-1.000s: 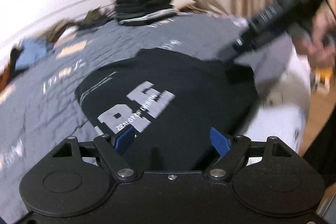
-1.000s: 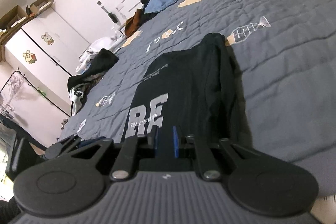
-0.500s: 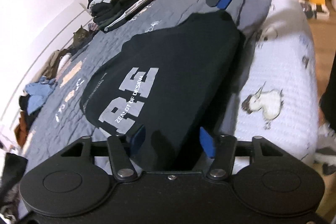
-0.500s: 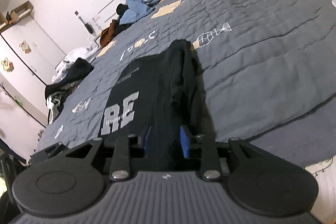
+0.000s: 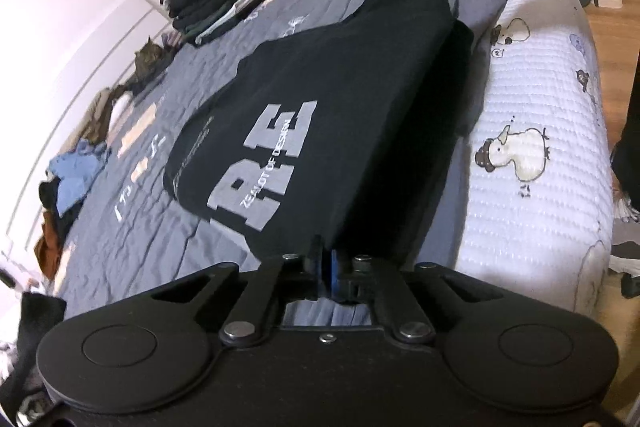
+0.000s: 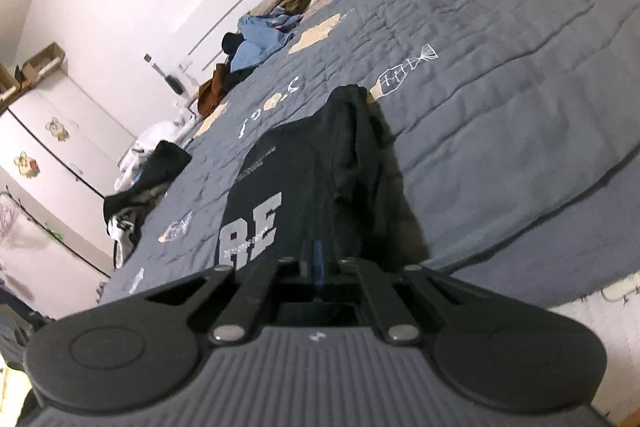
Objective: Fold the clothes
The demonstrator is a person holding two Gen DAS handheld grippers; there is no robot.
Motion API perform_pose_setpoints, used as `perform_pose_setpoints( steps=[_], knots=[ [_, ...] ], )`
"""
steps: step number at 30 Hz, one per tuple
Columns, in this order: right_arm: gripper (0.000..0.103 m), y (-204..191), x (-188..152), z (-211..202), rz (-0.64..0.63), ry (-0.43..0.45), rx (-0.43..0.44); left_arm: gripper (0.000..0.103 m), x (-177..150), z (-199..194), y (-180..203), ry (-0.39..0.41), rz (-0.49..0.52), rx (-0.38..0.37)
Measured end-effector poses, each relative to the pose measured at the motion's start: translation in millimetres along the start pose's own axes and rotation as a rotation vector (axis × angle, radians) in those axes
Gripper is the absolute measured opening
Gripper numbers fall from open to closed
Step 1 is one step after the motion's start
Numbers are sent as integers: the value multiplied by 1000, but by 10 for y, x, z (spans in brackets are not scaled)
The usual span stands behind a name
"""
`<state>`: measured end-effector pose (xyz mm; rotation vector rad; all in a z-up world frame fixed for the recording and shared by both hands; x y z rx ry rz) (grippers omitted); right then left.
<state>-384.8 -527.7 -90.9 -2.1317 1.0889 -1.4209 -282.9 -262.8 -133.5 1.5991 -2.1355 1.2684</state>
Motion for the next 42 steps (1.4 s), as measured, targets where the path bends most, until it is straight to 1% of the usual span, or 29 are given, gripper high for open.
perform_pose_setpoints(
  steps=[2,4,5,8,9,12,14,16,17,18,19,20,22,24,27,33,38,41,42],
  knots=[
    [0,8,-42,31,8,-21,-2,7,23,-3,10,9,-13,-2],
    [1,5,-77,92,-16,-52,-19,9,59,6,78,20,15,10],
    [3,-9,-87,109,-35,-57,-29,12,70,25,124,23,38,16],
    [6,-49,-111,155,-91,-69,-58,33,93,103,247,28,103,33],
    [6,-54,-109,159,-106,-67,-61,35,95,139,278,27,122,39],
    [8,-60,-87,138,-117,-45,-53,35,116,190,302,48,146,64],
    [16,-54,-74,121,-118,-31,-53,34,132,215,307,65,155,79],
    [22,-29,-83,146,-125,-33,-68,17,132,237,291,66,144,65],
    [22,-14,-93,163,-126,-36,-73,10,127,244,280,57,139,54],
    [22,1,-117,188,-121,-42,-75,7,123,245,265,48,134,46],
    [19,4,-136,203,-116,-46,-71,5,120,224,237,44,130,47],
    [11,2,-149,207,-107,-51,-69,4,117,203,209,40,127,48],
    [0,-26,-154,184,-88,-51,-45,4,111,158,150,31,120,51],
    [0,-67,-146,146,-74,-44,-18,3,97,101,76,22,105,60],
    [0,-117,-115,97,-101,-12,-32,3,61,73,18,0,92,57],
    [0,-4,-83,105,-106,-28,-70,4,37,149,72,-39,122,44],
    [5,80,-51,102,-109,-36,-92,7,65,135,79,-30,111,54],
    [10,67,-2,49,-83,-16,-38,10,68,111,87,-16,113,57],
    [11,63,-14,59,-76,-23,-24,13,71,104,103,-12,119,59]
  ],
)
Point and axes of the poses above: each gripper's, at about its wrist camera, not at the fingertips, and z roughly the way its jaws point, y to its right, x to its top, the point moved 3 cm from there along z, roughly the way its jaws point, and after that the axes turned 7 degrees about y, right-handed, at the moved point
